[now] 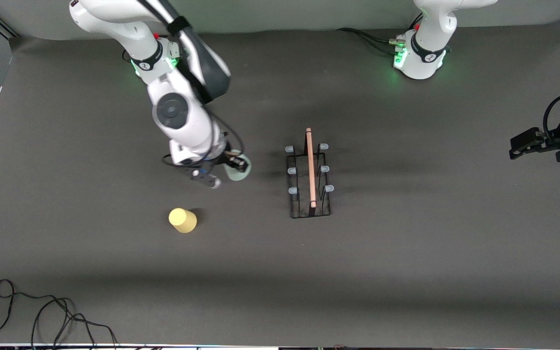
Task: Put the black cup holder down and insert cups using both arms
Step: 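Carry the green cup to the holder and lower it onto a peg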
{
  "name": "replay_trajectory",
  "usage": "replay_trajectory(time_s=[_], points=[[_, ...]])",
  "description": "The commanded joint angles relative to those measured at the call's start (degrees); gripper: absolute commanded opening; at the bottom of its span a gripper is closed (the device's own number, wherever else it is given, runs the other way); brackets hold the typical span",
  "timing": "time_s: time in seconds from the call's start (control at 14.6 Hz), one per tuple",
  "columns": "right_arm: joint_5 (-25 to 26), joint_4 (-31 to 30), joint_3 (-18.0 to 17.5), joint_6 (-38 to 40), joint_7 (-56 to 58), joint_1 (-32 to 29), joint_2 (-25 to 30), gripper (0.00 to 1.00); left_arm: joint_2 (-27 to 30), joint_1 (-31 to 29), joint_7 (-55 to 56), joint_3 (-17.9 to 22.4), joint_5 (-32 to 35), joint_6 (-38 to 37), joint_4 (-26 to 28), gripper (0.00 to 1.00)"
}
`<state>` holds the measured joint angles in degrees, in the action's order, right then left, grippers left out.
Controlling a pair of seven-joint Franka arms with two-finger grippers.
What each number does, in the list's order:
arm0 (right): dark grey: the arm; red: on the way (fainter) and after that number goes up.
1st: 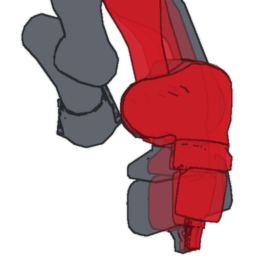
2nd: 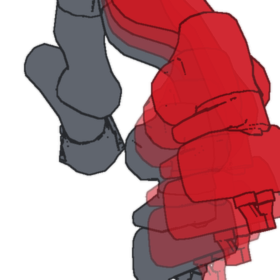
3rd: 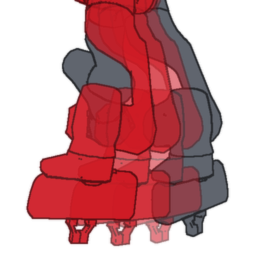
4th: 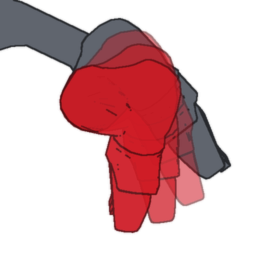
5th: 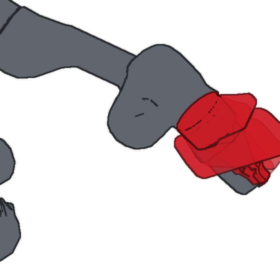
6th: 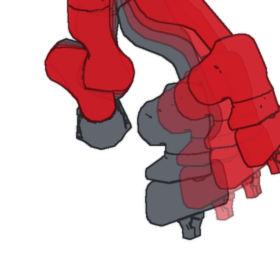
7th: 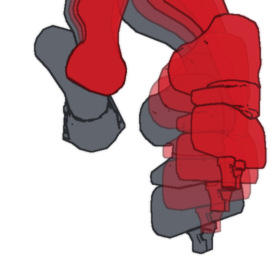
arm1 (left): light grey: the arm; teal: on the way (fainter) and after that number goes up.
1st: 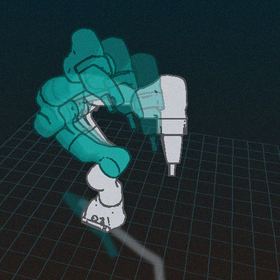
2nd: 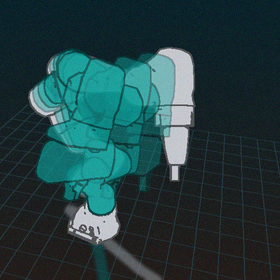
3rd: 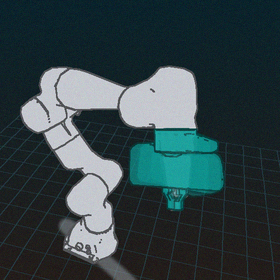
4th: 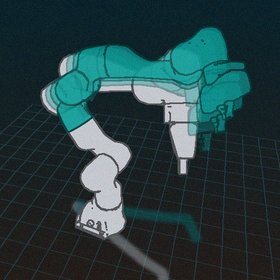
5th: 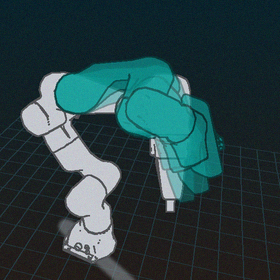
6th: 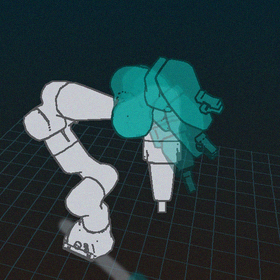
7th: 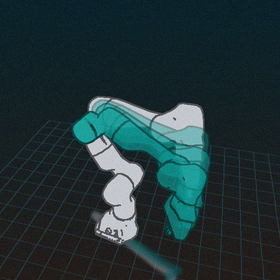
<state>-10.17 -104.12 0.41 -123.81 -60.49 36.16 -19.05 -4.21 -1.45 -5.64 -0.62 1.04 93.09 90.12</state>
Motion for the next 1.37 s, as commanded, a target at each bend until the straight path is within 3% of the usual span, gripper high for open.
replay_trajectory(time_s=[0.0, 0.62, 1.03, 1.1, 1.16, 1.3], points=[[-0.99, 8.74, 0.56, 1.73, -7.07, 3.73, -5.46, 0.0, 0.78, 0.14, -0.69, 0.18, 0.72, -0.89, -0.03, 1.0], [-0.99, 12.01, -0.23, 2.7, -15.61, 8.83, -6.35, 0.0, 0.87, 0.31, -0.16, 0.1, 0.72, -0.89, -0.12, 1.0], [-0.82, 12.1, -0.14, 1.38, -15.88, 11.39, -10.04, 0.03, 0.78, 0.22, -0.08, 0.1, 0.72, -0.98, 0.14, 1.0], [-0.82, 12.1, -0.14, 1.38, -15.88, 11.39, -10.13, 0.6, 0.78, 0.31, 0.01, 0.1, 0.72, -0.98, 0.23, 1.0], [-0.82, 12.1, -0.14, 1.29, -15.88, 11.39, -10.39, 0.94, 0.78, 0.4, 0.1, 0.1, 0.81, -0.98, 0.23, 1.0], [-0.82, 12.45, -0.06, 1.29, -15.97, 11.39, -10.57, 0.96, 0.87, 0.4, 0.1, 0.01, 0.81, -0.98, 0.23, 1.0]])
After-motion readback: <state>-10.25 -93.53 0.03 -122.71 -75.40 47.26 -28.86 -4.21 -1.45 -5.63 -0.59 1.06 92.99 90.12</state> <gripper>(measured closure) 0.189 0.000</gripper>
